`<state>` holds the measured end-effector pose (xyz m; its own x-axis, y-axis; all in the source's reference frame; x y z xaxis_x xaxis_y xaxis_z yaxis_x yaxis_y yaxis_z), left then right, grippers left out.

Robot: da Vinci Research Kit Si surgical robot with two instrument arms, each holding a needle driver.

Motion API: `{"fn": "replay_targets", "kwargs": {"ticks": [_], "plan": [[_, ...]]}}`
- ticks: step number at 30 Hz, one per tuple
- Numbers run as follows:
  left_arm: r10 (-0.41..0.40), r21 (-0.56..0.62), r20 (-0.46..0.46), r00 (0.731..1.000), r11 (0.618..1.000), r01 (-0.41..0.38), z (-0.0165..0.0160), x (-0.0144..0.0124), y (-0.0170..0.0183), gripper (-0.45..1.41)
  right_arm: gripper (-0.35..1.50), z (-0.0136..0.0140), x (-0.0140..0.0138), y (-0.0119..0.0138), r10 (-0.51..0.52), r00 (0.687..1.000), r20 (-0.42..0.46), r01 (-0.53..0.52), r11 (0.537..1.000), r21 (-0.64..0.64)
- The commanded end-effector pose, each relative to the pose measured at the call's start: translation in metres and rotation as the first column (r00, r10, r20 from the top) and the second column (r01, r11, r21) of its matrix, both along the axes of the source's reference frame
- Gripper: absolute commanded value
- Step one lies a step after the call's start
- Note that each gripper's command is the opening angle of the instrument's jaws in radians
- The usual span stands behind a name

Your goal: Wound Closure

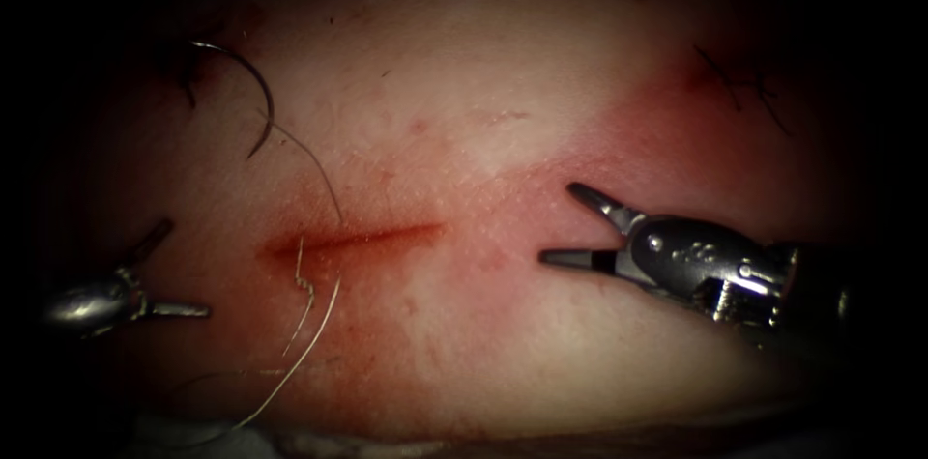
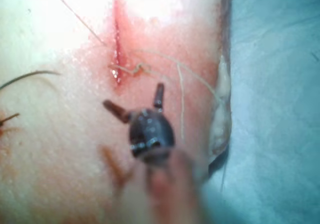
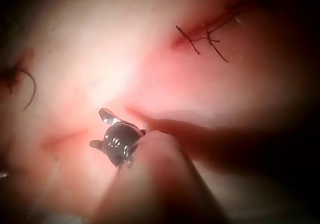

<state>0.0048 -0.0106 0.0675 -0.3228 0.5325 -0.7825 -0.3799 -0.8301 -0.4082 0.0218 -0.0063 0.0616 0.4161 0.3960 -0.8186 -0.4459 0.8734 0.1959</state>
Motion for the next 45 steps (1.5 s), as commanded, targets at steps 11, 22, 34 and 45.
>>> {"fn": "replay_targets", "kwargs": {"ticks": [11,22,34,45], "plan": [[0.416,0.31,0.055,0.908,0.857,-0.412,-0.0052,0.0005,-0.0068,0.93,1.47,0.0004,0.0007,-0.0008,-0.012,1.0,-0.002,0.012,1.0,0.009],[0.612,0.296,-0.162,0.774,0.778,-0.554,0.0004,0.0007,-0.0102,0.84,1.47,0.0003,0.0021,-0.001,-0.013,1.0,-0.009,0.013,1.0,0.01],[0.744,0.306,-0.214,0.633,0.667,-0.68,0.003,0.0007,-0.0109,-0.45,1.47,0.0,0.0025,-0.0013,-0.016,1.0,-0.014,0.017,1.0,0.011],[0.627,0.27,-0.226,0.746,0.776,-0.57,-0.0039,0.0003,-0.005,-0.45,1.42,0.0003,0.0036,-0.0019,-0.038,0.998,-0.041,0.038,0.999,0.011]]}}
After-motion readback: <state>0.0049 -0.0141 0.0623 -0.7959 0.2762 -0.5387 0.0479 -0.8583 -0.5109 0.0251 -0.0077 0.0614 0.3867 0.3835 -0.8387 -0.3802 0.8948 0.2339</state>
